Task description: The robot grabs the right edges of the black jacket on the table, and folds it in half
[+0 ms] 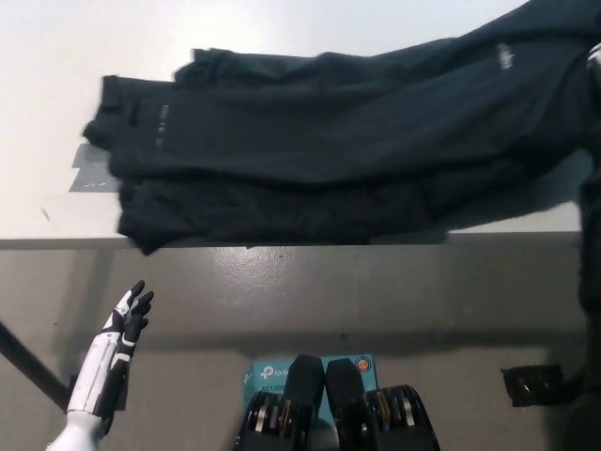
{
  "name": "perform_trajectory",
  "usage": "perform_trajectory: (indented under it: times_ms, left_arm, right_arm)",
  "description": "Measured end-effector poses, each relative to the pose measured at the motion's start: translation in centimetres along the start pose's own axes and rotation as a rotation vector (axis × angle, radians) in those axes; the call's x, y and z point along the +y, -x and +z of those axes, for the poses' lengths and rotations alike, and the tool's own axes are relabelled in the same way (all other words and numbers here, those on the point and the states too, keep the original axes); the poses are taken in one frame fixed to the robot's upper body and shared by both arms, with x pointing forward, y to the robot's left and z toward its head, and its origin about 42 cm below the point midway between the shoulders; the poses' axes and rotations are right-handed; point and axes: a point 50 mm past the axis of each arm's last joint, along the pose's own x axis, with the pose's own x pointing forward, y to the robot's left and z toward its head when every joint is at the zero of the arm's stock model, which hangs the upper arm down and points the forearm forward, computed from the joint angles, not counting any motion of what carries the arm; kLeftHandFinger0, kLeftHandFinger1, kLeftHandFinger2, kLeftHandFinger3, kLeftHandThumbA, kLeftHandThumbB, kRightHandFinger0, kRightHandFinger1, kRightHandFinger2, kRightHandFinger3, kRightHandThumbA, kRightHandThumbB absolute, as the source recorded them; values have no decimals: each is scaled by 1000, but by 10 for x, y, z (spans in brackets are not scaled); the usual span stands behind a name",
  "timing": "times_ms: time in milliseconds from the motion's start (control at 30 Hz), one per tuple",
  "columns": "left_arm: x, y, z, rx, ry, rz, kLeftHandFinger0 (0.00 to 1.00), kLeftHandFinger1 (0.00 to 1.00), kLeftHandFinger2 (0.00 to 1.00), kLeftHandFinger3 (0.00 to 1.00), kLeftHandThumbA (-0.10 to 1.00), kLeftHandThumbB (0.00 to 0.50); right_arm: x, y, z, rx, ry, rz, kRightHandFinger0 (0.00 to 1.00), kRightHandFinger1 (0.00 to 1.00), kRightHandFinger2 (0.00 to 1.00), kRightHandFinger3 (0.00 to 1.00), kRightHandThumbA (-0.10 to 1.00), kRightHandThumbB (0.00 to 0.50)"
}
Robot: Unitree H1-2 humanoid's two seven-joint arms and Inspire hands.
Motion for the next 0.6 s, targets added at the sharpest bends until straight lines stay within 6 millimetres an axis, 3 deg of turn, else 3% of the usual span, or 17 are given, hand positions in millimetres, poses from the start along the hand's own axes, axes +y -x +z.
perform_trajectory:
  times_ms: [67,167,267,333,367,400,433,533,567,600]
  left_arm:
    - [0,0,0,0,0,0,1000,1000,1000,1000,1000,83]
    - [0,0,0,0,1,0,1000,1000,1000,1000,1000,89]
    - [0,0,0,0,2,0,1000,1000,1000,1000,1000,81]
    - [0,0,0,0,3,-1,1000,1000,1000,1000,1000,80]
    - [0,0,0,-1,4,-1,1000,1000,1000,1000,1000,89]
    - [0,0,0,-1,5,-2,1000,1000,1000,1000,1000,87]
    - [0,0,0,-1,6,-2,1000,1000,1000,1000,1000,81]
    - [0,0,0,-1,7,-2,1000,1000,1000,1000,1000,79]
    - [0,0,0,-1,8,-2,1000,1000,1000,1000,1000,79]
    - [0,0,0,0,8,-2,1000,1000,1000,1000,1000,86]
  right_arm:
    - [0,-3,14,-31,38,13,0,394,733,840,-100,126]
    - [7,-7,26,-52,90,36,0,383,738,721,-100,91]
    - [26,-9,35,-64,169,102,0,380,718,634,-100,141]
    - [46,-12,38,-64,214,156,0,344,680,592,-100,146]
    - [55,-12,38,-66,235,183,22,372,698,601,-100,167]
    - [73,-12,39,-72,289,235,4,344,643,584,-100,172]
    - [86,-12,38,-76,335,277,0,339,629,612,-100,149]
    - [125,-10,32,-83,459,402,1,350,662,685,-100,153]
    - [136,-9,29,-86,500,437,0,361,663,667,-100,154]
    - [149,-6,24,-88,555,481,1,381,637,537,-100,135]
